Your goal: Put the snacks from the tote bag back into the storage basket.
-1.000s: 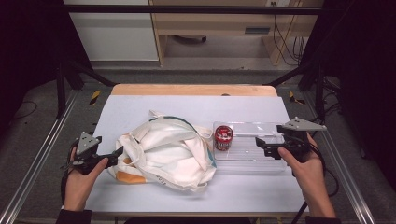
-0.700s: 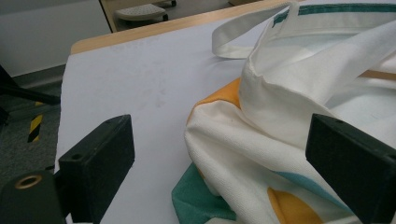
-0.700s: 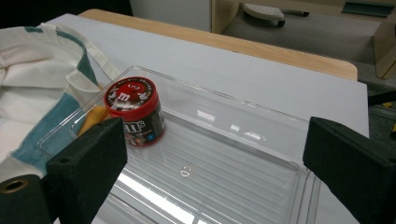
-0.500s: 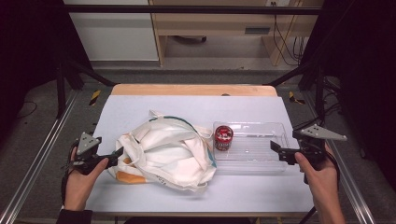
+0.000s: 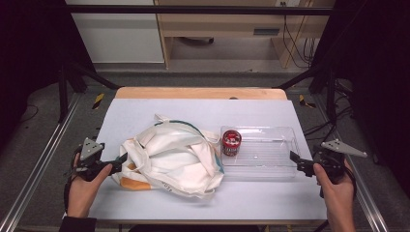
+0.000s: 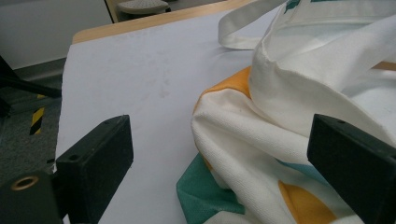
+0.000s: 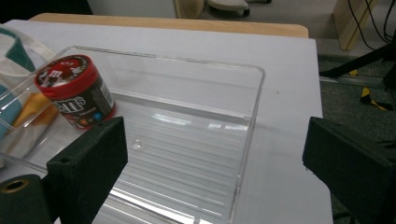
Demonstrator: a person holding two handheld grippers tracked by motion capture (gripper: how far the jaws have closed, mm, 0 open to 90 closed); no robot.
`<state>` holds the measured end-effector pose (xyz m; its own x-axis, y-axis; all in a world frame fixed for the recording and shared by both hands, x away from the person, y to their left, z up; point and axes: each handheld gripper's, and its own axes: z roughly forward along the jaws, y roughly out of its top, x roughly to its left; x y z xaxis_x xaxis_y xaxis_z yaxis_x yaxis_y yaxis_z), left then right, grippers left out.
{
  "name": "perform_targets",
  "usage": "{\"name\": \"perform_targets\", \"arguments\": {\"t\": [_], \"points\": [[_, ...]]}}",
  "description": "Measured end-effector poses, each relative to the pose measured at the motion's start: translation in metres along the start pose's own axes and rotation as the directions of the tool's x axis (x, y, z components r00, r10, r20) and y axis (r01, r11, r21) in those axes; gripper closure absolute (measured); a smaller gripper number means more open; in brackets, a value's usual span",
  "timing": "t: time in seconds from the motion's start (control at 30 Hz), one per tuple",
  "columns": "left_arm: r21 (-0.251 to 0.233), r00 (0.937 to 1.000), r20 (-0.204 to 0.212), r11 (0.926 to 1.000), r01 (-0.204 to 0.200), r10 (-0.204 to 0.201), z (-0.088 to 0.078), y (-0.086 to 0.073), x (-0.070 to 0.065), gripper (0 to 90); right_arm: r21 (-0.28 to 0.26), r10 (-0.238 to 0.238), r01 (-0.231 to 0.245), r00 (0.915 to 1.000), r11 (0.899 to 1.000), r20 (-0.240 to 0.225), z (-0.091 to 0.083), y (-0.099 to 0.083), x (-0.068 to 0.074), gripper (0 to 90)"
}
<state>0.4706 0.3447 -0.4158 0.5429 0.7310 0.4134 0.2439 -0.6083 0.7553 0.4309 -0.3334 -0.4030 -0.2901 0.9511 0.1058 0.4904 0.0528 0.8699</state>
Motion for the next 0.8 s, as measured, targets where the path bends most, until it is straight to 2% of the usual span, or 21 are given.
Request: {"name": "perform_targets", "arguments": {"t": [0.17,0.37,0.53,0.67,0.8], "points": [[-0.006,1.0,-0.001,1.0,0.001,-0.001,0.0,-0.001,0.0,6.4,0.002,0.029,-0.029,0.9995,1.0,0.011,0.0,-0.01,-0.006,7.0],[-0.014,1.0,0.002,0.9999,0.0,0.0,0.003,-0.004,-0.002,5.9,-0.001,0.041,-0.041,0.9991,0.999,0.006,-0.001,-0.02,-0.005,6.9],[-0.012,0.9999,0.0,0.9998,-0.013,0.013,0.002,-0.004,0.0,5.6,0.01,0.013,-0.013,0.9999,1.0,0.007,-0.004,-0.03,0.001,6.4],[-0.016,0.9999,-0.007,0.9998,0.011,-0.011,0.002,-0.006,-0.002,5.6,0.006,-0.003,0.002,0.9999,1.0,0.011,-0.007,-0.036,0.003,5.8],[-0.022,1.0,-0.008,0.9998,0.004,-0.004,0.003,-0.006,-0.002,5.6,0.006,-0.014,0.014,0.9998,1.0,0.012,-0.008,-0.04,0.005,5.9]]}}
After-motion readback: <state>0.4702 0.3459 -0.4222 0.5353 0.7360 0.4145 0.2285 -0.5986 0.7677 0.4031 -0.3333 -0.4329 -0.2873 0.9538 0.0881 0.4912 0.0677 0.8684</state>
